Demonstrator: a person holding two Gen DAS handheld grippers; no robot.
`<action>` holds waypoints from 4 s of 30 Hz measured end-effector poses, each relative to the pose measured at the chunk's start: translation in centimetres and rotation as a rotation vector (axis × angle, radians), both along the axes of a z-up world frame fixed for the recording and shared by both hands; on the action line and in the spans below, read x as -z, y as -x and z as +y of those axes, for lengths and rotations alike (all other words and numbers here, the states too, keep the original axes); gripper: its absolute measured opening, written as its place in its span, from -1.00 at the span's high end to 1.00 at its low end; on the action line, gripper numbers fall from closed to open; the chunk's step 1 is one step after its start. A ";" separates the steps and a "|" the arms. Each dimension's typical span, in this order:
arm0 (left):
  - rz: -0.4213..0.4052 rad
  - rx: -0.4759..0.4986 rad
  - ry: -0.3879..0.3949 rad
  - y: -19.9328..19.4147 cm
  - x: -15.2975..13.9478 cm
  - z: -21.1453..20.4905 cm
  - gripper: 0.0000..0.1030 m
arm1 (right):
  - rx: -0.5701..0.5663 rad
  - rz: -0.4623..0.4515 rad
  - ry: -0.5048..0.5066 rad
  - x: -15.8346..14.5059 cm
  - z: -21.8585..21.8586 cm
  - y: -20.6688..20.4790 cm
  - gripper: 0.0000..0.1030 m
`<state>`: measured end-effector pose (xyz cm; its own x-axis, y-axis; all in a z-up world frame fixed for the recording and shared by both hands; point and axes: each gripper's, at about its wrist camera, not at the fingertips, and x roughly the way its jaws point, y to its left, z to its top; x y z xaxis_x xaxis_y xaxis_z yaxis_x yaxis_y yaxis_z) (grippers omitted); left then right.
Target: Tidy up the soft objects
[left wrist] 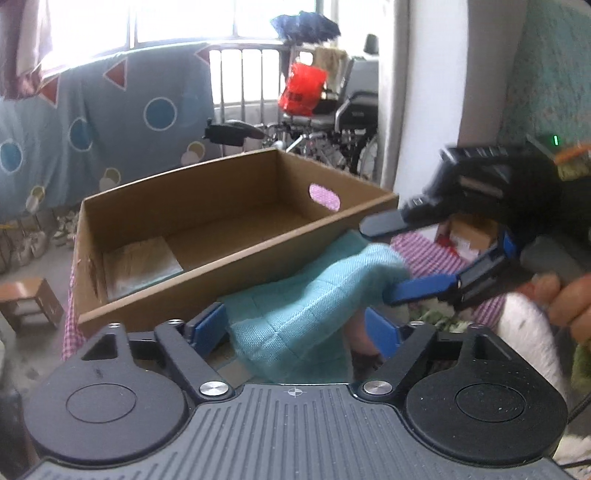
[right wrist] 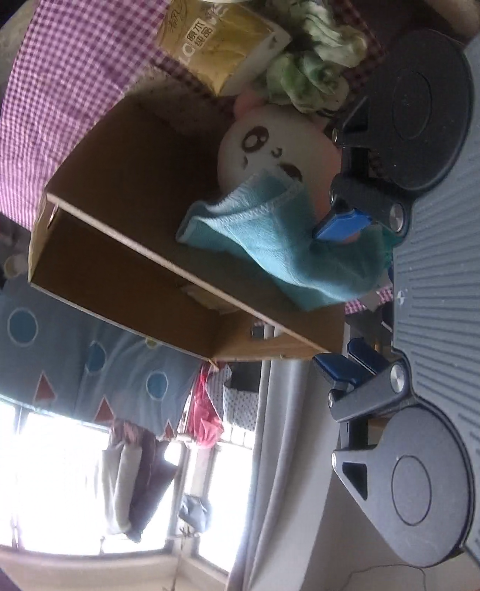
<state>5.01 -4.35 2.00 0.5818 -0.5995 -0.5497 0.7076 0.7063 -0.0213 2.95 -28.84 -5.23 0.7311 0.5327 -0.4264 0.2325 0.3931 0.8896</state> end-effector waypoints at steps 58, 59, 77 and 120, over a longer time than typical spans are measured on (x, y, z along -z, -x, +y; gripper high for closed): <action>-0.320 -0.165 -0.227 -7.9 -3.9 -3.4 0.73 | -0.369 -0.095 0.098 -6.8 3.7 -19.1 0.69; -0.303 -0.177 -0.230 -8.4 -3.4 -3.6 0.73 | -0.400 -0.063 0.098 -6.1 3.9 -20.5 0.69; 0.012 -0.226 -0.085 -11.4 -2.2 0.2 -0.07 | -0.690 0.312 0.366 2.0 5.9 -26.9 0.64; -0.016 -0.492 0.156 -6.0 -1.7 15.8 -0.95 | -0.646 0.563 0.445 1.1 13.8 -27.7 0.58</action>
<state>11.01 11.50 3.69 0.8231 -0.3269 -0.4643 0.2936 0.9449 -0.1447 30.65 -15.06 -6.29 -0.0196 0.4650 -0.8851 0.2002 0.8692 0.4522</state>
